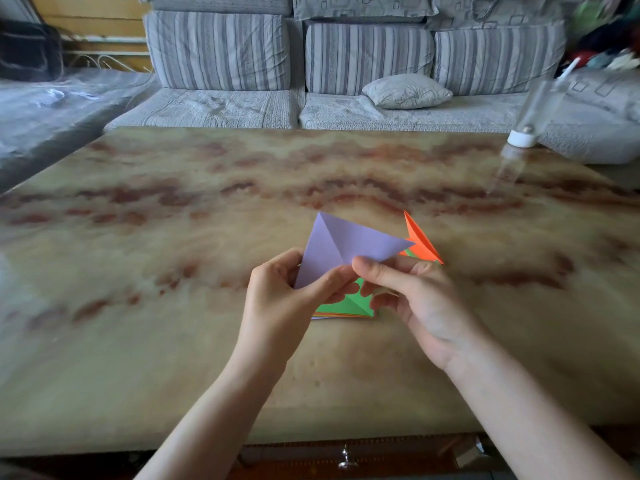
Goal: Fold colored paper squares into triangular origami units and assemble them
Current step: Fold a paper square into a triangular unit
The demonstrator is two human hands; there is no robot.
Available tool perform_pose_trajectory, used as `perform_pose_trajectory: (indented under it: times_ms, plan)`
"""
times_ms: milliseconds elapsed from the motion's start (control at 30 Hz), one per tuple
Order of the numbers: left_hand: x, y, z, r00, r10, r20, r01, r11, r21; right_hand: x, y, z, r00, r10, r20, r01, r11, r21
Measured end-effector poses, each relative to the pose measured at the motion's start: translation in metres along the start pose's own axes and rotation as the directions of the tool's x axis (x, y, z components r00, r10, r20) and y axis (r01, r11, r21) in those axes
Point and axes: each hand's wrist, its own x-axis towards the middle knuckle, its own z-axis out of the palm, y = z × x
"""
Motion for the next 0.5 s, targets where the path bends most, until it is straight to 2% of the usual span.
perform_pose_trajectory:
  times_ms: [267,500]
  plan:
    - [0.002,-0.002,-0.001,1.000,-0.022,0.005,0.022,1.000,-0.006,0.003,-0.005,-0.008,0.996,-0.001,-0.092,0.011,0.994,0.110]
    - [0.002,-0.003,0.000,1.000,-0.027,0.014,0.027,1.000,0.005,0.004,-0.006,-0.012,0.986,-0.011,-0.169,0.024,0.996,0.080]
